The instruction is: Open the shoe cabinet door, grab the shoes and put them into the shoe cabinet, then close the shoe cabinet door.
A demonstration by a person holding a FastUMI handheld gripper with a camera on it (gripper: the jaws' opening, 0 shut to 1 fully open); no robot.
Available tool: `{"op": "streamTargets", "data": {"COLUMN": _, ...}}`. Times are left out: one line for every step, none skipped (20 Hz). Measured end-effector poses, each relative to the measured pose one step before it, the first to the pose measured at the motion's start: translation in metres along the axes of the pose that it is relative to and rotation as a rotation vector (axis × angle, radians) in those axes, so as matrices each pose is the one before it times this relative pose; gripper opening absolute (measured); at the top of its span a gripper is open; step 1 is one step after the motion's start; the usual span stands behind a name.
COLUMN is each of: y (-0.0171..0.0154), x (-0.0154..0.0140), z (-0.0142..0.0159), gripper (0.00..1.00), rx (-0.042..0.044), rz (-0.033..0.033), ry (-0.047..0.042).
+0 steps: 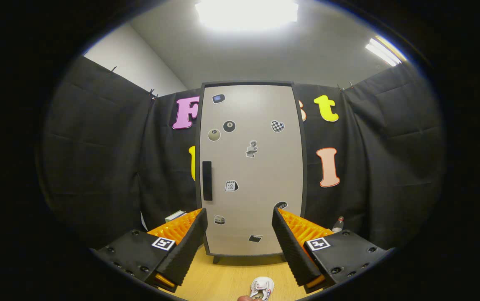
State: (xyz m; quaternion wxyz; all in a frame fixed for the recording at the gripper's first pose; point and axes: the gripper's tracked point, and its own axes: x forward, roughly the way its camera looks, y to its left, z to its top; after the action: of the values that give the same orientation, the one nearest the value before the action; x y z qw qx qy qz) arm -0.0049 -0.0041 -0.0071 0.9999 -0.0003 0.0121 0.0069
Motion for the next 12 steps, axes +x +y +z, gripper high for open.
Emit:
{"op": "streamTargets", "data": {"y": -0.00040, "x": 0.00038, "z": -0.00069, "gripper": 0.98, "rx": 0.00056, "rz": 0.00013, "ry": 0.00273}}
{"op": "streamTargets", "data": {"y": -0.00029, "x": 0.00132, "z": -0.00077, "gripper": 0.98, "rx": 0.00101, "rz": -0.00069, "ry": 0.00328}}
{"op": "streamTargets", "data": {"y": -0.00086, "x": 0.00095, "z": -0.00160, "gripper": 0.98, "rx": 0.00111, "rz": -0.00070, "ry": 0.00498}}
{"op": "streamTargets", "data": {"y": 0.00045, "x": 0.00103, "z": -0.00037, "gripper": 0.98, "rx": 0.00140, "rz": 0.00074, "ry": 0.00390}}
{"op": "streamTargets", "data": {"y": -0.00064, "x": 0.00057, "z": 0.00061, "gripper": 0.98, "rx": 0.00224, "rz": 0.00036, "ry": 0.00207}}
{"op": "streamTargets", "data": {"y": 0.00095, "x": 0.00092, "z": 0.00011, "gripper": 0.98, "rx": 0.00159, "rz": 0.00087, "ry": 0.00123}}
{"op": "streamTargets", "data": {"y": 0.00056, "x": 0.00202, "z": 0.00066, "gripper": 0.98, "rx": 0.00149, "rz": 0.00145, "ry": -0.00064}}
{"op": "streamTargets", "data": {"y": 0.00053, "x": 0.00210, "z": -0.00042, "gripper": 0.98, "rx": 0.00161, "rz": 0.00185, "ry": 0.00147}}
{"op": "streamTargets", "data": {"y": 0.00062, "x": 0.00253, "z": -0.00064, "gripper": 0.98, "rx": 0.00363, "rz": 0.00242, "ry": 0.00224}}
{"op": "streamTargets", "data": {"y": 0.00107, "x": 0.00262, "z": 0.00032, "gripper": 0.98, "rx": 0.00487, "rz": 0.00256, "ry": 0.00216}}
{"op": "streamTargets", "data": {"y": 0.00141, "x": 0.00185, "z": -0.00023, "gripper": 0.98, "rx": 0.00384, "rz": 0.00192, "ry": 0.00119}}
{"op": "streamTargets", "data": {"y": 0.00126, "x": 0.00277, "z": 0.00080, "gripper": 0.98, "rx": 0.00186, "rz": 0.00185, "ry": -0.00044}}
